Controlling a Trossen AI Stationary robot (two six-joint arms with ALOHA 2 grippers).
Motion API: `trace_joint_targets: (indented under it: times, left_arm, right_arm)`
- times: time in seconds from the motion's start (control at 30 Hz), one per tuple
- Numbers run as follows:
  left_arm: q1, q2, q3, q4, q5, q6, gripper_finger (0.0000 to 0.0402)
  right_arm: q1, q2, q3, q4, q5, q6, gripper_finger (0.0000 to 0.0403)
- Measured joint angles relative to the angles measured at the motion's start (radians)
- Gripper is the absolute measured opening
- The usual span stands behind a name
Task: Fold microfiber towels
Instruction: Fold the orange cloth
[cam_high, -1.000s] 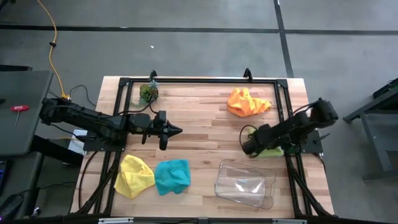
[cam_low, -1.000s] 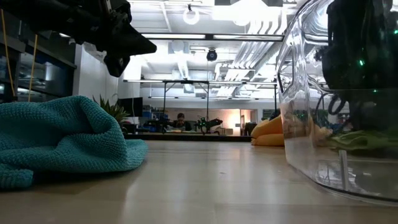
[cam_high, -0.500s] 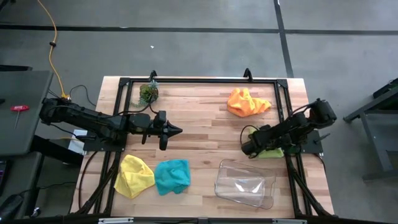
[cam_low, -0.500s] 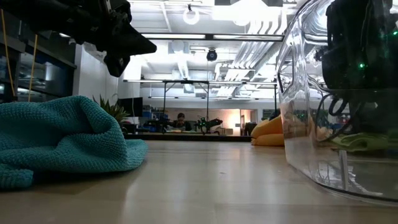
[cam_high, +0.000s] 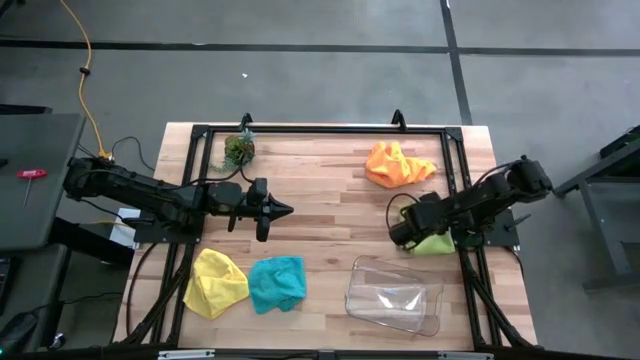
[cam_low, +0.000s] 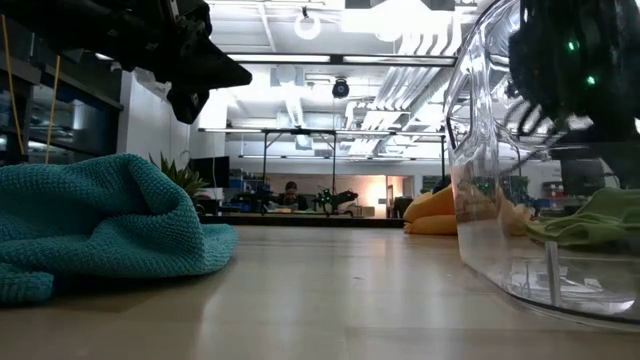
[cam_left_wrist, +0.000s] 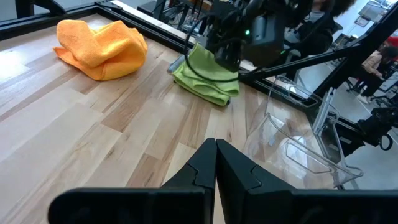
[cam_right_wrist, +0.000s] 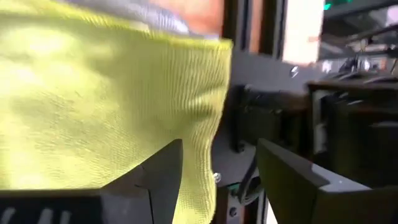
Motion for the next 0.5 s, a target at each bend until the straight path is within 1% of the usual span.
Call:
trace_joint_targets:
  times: [0.07,0.13,0.23,0.27,0.33,0.37,0.43,0.5]
  left_arm:
    - [0.000,0.000,0.000,0.000,0.000,0.000,0.0000]
    - [0.000,0.000,0.000,0.000,0.000,0.000,0.0000]
    - [0.000,0.000,0.000,0.002,-0.001,-0.001,0.0000]
    - [0.000,0.000,0.000,0.006,-0.001,-0.001,0.0000]
    - [0.000,0.000,0.005,0.010,-0.001,-0.001,0.0000]
    - [0.000,0.000,0.011,0.010,-0.001,0.000,0.0000]
    - [0.000,0.000,0.028,0.011,-0.001,0.000,0.0000]
    - [0.000,0.000,0.050,0.010,0.004,0.012,0.0000]
  right_arm:
    - [0.000,0.000,0.050,-0.034,0.042,0.000,0.0197]
    - [0.000,0.000,0.111,-0.040,0.108,-0.004,0.0197]
    - [0.000,0.000,0.205,0.007,0.242,-0.043,0.0197]
    - [-0.002,0.000,0.232,0.051,0.289,-0.088,0.0197]
    - [-0.015,-0.001,0.276,0.181,0.355,-0.244,0.0197]
    - [-0.025,-0.003,0.289,0.272,0.368,-0.342,0.0197]
    - [-0.049,-0.008,0.292,0.479,0.361,-0.550,0.0197]
    - [-0.078,-0.008,0.276,0.665,0.327,-0.710,0.0197]
